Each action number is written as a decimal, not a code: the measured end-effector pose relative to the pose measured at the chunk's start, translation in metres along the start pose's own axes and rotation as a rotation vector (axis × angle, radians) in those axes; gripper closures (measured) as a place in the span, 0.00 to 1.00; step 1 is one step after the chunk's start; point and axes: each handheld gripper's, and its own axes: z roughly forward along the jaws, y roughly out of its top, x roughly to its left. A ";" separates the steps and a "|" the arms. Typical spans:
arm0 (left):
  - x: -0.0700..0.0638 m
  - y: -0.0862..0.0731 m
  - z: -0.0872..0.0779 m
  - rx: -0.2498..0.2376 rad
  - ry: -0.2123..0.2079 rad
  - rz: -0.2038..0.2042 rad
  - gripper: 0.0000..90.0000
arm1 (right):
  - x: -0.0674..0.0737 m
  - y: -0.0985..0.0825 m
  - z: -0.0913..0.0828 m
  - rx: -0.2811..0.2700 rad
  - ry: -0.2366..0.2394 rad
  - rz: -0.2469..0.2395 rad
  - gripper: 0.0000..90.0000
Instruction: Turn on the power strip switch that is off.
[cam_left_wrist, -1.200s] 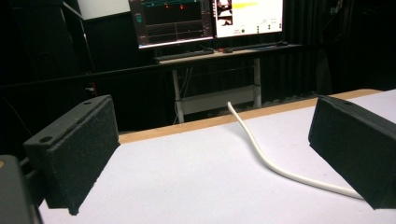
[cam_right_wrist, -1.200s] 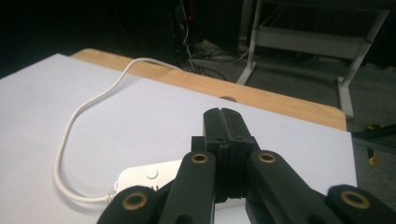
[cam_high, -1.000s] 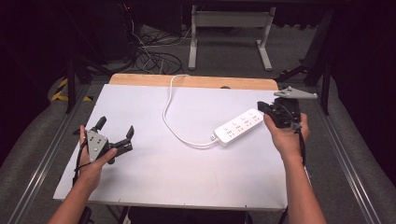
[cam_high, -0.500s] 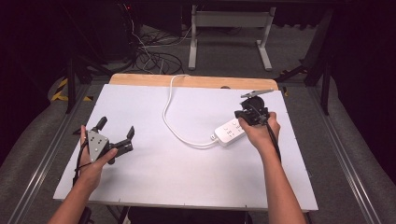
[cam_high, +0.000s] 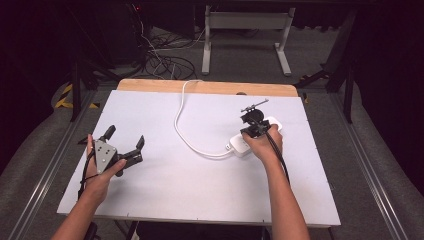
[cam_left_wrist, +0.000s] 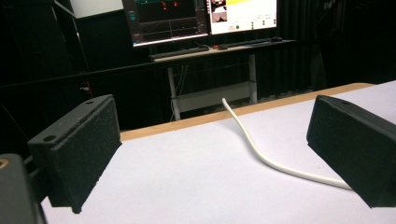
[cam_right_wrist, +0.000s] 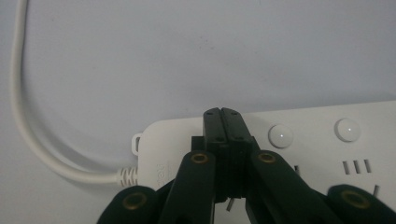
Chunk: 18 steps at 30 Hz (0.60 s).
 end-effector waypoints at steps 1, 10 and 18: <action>0.000 0.000 0.000 0.001 0.000 0.001 0.04 | 0.000 0.000 0.002 0.004 -0.002 -0.004 1.00; -0.001 0.000 0.000 0.000 -0.003 0.001 0.04 | 0.002 -0.001 0.011 0.010 0.009 0.002 1.00; 0.000 0.001 -0.001 -0.004 0.002 -0.004 0.04 | 0.008 -0.001 0.014 0.011 0.005 -0.009 1.00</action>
